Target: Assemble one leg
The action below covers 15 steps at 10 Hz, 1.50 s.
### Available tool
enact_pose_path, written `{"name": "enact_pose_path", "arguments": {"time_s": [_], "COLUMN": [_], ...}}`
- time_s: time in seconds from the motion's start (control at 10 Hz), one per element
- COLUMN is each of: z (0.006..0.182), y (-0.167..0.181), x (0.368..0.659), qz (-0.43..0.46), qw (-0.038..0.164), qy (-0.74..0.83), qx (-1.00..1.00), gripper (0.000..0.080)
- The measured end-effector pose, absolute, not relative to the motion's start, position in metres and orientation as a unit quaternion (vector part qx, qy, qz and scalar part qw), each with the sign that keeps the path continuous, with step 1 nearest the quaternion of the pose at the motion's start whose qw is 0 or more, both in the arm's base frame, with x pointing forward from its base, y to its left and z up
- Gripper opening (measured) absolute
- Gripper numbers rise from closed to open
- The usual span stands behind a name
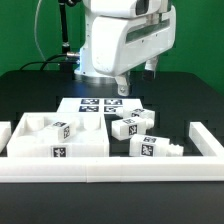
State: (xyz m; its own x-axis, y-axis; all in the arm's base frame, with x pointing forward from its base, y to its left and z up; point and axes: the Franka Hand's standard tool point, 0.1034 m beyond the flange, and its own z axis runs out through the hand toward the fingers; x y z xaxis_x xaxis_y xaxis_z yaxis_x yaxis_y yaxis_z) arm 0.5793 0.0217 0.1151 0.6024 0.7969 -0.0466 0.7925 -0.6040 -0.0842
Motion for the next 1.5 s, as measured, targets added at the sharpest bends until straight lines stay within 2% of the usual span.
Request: {"name": "enact_pose_path", "arguments": {"time_s": [0.4,0.5,0.7,1.1,1.3,1.4,1.5], "z": [0.114,0.112,0.108,0.105,0.096,0.09,0.084], "y": [0.02,0.011,-0.027,-0.033,-0.055,-0.074,-0.088], "x": [0.578,0.576,0.549,0.546,0.535,0.519,0.503], "qz": [0.039,0.015,-0.003,0.0,-0.021,-0.034,-0.029], "qw": [0.027,0.015,0.003,0.006,-0.016,-0.038,-0.034], "qy": [-0.445,-0.5,-0.587,-0.586,-0.675,-0.726,-0.738], "qx": [-0.894,-0.866,-0.81,-0.81,-0.737,-0.686,-0.673], "gripper": [0.065,0.065,0.065,0.065,0.065,0.065,0.065]}}
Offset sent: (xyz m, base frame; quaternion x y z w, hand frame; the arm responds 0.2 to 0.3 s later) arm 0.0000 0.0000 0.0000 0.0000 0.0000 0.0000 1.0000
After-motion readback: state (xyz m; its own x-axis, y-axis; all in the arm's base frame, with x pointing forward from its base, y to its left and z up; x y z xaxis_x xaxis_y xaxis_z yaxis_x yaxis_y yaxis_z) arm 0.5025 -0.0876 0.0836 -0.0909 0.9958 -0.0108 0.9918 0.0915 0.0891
